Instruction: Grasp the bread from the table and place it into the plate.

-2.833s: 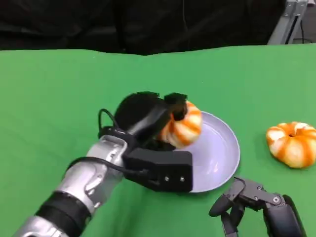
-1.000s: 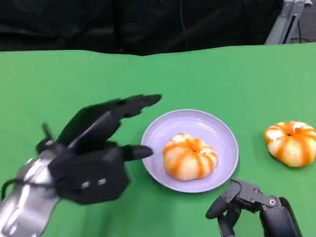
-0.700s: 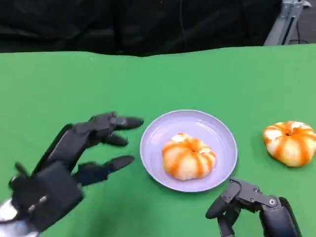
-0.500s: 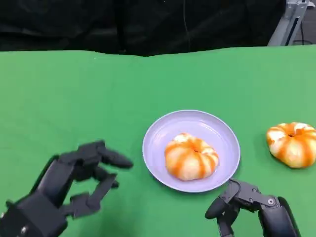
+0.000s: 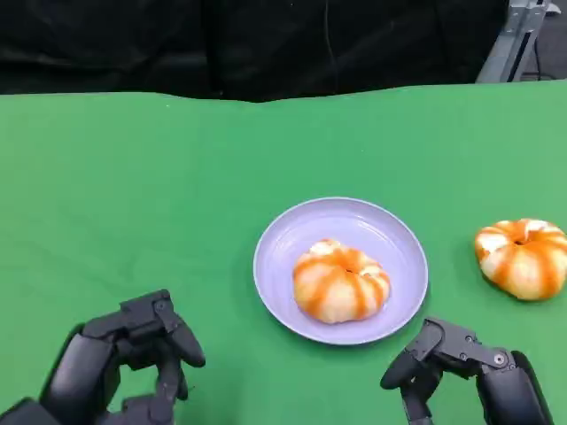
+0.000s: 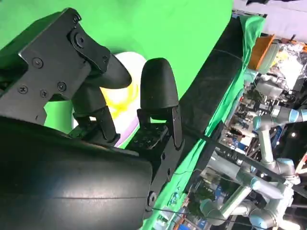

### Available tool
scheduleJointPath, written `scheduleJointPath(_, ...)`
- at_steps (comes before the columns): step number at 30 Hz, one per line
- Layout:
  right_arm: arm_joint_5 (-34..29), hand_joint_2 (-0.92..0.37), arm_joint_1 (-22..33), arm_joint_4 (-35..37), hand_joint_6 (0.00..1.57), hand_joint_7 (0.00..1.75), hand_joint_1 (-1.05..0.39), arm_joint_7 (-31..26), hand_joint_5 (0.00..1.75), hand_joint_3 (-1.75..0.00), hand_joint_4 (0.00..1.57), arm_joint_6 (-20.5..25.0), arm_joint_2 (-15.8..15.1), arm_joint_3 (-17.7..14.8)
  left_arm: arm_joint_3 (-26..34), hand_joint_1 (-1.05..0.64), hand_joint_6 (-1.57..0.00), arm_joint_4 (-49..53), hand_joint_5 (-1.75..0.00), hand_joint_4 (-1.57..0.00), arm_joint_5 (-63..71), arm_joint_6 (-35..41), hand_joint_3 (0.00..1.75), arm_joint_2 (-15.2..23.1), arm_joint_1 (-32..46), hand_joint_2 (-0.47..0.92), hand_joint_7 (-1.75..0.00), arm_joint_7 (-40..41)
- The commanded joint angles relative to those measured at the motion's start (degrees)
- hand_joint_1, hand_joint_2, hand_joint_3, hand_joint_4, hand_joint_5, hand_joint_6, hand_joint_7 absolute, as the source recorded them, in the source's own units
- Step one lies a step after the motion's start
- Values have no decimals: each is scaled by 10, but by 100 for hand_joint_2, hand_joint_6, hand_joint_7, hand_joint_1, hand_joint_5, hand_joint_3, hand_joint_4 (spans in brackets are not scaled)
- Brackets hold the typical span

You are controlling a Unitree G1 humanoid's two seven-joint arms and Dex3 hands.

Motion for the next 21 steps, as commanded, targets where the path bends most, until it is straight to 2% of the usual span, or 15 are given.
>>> scheduleJointPath(1,4,-30,6,-7,86,128,-4,0,158,-132,84,-11,-9,-6,2,-8,-78,13,-175,-83,5,-23,145,-2,5,37,-158,4)
scheduleJointPath(10,0,-28,10,-8,86,128,-4,-1,158,-134,84,-15,-9,-6,3,-9,-77,27,-175,-83,4,-38,146,3,3,34,-160,-3)
scheduleJointPath(21,6,-28,10,-10,86,128,-3,4,158,-135,85,-12,-9,-6,1,0,-77,38,-175,-82,4,-47,148,8,-2,34,-160,-6)
